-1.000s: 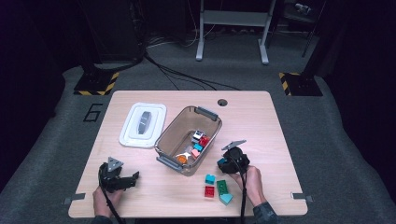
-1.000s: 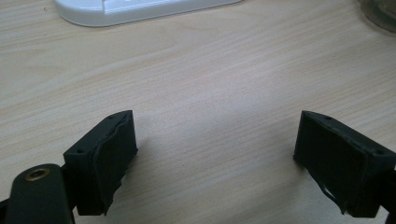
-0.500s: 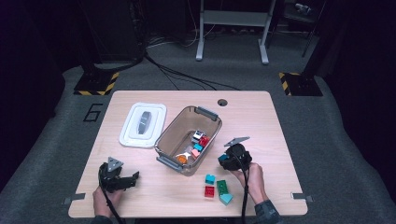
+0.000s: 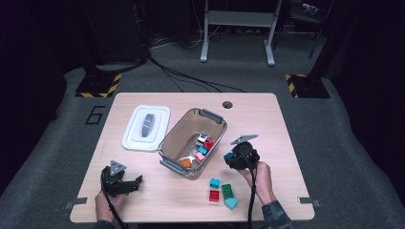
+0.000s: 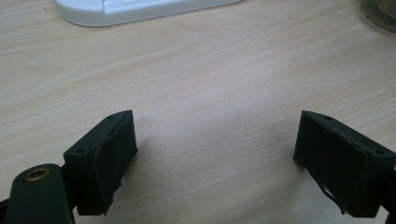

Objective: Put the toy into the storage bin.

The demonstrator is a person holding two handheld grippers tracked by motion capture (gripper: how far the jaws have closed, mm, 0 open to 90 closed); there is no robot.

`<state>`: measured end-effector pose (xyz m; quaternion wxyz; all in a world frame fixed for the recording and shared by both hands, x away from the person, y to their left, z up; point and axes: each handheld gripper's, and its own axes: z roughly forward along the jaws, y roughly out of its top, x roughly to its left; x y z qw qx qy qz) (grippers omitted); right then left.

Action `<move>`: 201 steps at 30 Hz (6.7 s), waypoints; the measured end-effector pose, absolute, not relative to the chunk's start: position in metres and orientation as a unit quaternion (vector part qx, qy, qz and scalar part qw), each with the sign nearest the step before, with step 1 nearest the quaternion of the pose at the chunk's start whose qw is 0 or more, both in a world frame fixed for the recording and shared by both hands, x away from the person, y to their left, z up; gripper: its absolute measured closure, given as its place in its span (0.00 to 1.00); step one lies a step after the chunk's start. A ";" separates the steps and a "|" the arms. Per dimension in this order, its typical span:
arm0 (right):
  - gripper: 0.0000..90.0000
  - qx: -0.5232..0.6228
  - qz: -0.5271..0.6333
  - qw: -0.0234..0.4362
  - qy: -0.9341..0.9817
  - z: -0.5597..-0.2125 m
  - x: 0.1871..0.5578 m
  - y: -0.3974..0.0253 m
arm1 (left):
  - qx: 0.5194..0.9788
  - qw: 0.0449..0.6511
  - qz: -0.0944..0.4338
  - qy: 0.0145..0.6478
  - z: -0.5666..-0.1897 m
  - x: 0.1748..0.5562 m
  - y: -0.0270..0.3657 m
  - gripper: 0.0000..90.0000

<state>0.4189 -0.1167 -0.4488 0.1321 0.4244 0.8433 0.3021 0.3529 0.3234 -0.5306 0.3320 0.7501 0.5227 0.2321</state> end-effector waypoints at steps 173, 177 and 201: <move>0.75 0.310 0.272 0.063 0.909 -0.491 0.381 -0.076 | 0.750 0.332 0.232 0.523 -0.531 0.353 0.323 0.14; 0.75 0.315 0.276 0.067 0.905 -0.489 0.382 -0.077 | 0.750 0.331 0.232 0.523 -0.531 0.353 0.323 0.14; 0.75 0.362 0.314 0.093 0.873 -0.472 0.395 -0.104 | 0.750 0.332 0.232 0.523 -0.531 0.353 0.323 0.14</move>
